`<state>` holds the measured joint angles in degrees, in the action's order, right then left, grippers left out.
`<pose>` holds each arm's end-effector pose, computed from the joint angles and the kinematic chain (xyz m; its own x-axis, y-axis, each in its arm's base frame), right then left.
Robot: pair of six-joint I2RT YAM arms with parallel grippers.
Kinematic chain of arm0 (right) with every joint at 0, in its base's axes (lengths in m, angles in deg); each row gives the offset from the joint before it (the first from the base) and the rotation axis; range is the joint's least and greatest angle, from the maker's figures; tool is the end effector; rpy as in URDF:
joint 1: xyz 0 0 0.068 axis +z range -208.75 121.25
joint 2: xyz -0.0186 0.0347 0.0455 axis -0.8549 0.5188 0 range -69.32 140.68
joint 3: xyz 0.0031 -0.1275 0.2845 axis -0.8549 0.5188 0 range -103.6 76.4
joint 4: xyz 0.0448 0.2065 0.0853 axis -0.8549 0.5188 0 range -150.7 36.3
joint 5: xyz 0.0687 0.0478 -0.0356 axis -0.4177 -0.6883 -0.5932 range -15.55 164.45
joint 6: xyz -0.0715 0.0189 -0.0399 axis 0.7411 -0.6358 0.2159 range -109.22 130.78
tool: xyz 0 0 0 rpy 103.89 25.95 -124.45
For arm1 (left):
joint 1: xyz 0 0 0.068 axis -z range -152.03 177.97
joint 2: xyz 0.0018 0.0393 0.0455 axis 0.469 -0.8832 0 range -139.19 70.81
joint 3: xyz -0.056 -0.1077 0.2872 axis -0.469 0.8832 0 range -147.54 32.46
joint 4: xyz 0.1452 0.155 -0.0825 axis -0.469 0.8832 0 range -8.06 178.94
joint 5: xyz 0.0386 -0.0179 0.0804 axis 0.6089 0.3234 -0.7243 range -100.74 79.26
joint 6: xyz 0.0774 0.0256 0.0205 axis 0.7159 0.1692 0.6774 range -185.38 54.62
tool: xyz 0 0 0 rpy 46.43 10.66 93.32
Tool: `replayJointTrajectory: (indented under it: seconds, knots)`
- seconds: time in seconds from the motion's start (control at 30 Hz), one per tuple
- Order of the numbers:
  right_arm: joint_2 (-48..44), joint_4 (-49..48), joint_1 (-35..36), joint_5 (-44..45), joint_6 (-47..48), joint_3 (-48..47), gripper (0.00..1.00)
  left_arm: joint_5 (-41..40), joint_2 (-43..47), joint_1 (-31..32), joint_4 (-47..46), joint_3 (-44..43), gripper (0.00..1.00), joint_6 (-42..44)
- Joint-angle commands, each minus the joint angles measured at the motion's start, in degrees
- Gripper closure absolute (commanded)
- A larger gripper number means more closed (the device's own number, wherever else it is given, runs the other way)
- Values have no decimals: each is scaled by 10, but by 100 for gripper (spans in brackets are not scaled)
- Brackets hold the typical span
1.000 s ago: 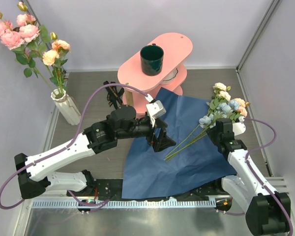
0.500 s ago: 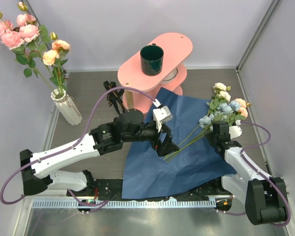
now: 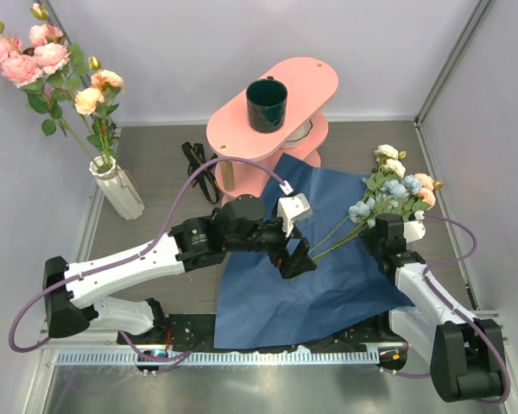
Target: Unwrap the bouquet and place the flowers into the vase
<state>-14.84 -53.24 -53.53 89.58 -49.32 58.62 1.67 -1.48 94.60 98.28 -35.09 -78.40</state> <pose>0.1518 -0.0054 0.1832 -0.2602 0.8166 -0.5153 0.6506 0.5426 0.5313 0.0952 -0.2603 0.3932 -0.3589 0.2759 -0.8917 0.9188 0.2725 -0.2855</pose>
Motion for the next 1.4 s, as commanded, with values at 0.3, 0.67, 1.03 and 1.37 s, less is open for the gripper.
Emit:
replayJointTrajectory:
  seconds: [0.3, 0.67, 1.03, 1.37]
  knots:
    - [44, -71, -2, 4, 7, 1, 69, -12, -12, 5, -3, -14, 8, 12]
    - [27, -49, -2, -3, 21, -5, 95, -19, -18, 8, 3, -15, 8, 17]
    - [-189, 107, -3, 61, 25, -54, 99, -18, -25, 10, 4, -18, 8, 14]
    - [-328, -26, -3, -142, 271, -66, 99, -13, -22, 10, 4, -20, 8, 15]
